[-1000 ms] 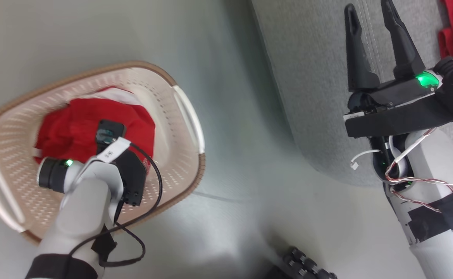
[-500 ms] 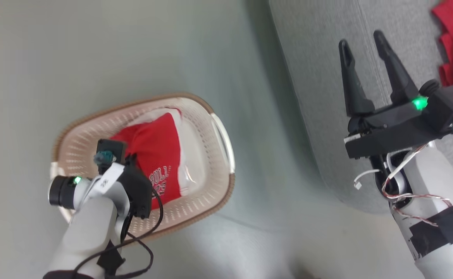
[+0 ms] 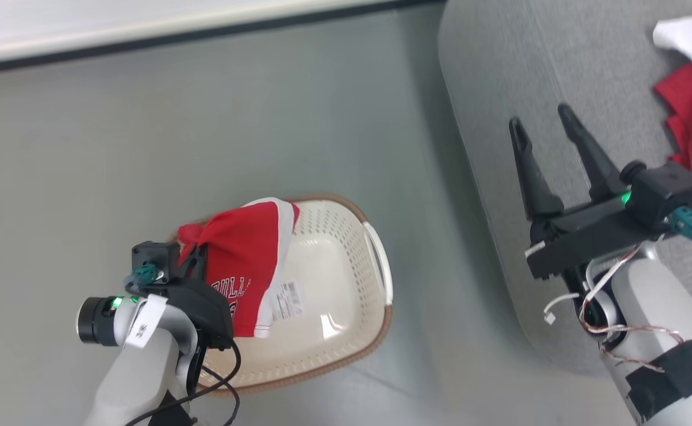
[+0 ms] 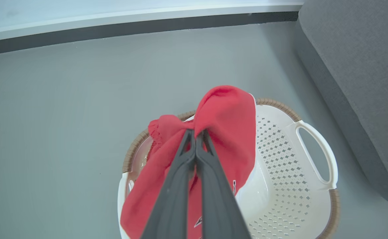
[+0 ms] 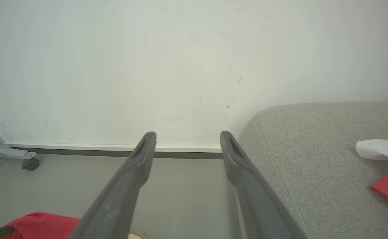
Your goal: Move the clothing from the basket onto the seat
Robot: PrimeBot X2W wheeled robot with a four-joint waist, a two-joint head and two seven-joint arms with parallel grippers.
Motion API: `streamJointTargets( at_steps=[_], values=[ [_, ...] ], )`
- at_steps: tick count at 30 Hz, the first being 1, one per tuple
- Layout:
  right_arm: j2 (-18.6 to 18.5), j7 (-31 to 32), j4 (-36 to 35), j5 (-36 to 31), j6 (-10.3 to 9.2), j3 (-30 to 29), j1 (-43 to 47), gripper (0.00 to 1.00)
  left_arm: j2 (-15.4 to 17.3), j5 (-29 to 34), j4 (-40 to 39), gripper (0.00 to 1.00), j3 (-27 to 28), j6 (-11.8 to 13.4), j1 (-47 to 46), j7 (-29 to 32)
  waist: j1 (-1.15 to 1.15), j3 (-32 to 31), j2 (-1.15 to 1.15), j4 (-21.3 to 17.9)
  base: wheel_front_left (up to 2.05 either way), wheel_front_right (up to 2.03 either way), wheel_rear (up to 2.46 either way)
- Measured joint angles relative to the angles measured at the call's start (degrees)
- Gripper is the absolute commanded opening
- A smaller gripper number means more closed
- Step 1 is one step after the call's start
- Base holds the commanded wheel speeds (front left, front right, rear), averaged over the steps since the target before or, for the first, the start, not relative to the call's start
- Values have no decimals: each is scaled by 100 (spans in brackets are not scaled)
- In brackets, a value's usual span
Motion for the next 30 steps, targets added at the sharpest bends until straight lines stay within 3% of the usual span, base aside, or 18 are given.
streamJointTargets(
  at_steps=[14,30],
  values=[
    [-54,235,107,13,-9,121,654,100,-29,-332,-647,0,271,1,413,-392,0,-1029,0,386,0,0,0],
    [-44,475,-40,119,-67,240,1132,100,-29,-346,-2125,0,363,-5,895,-437,1,-1747,0,533,0,0,0]
  ],
)
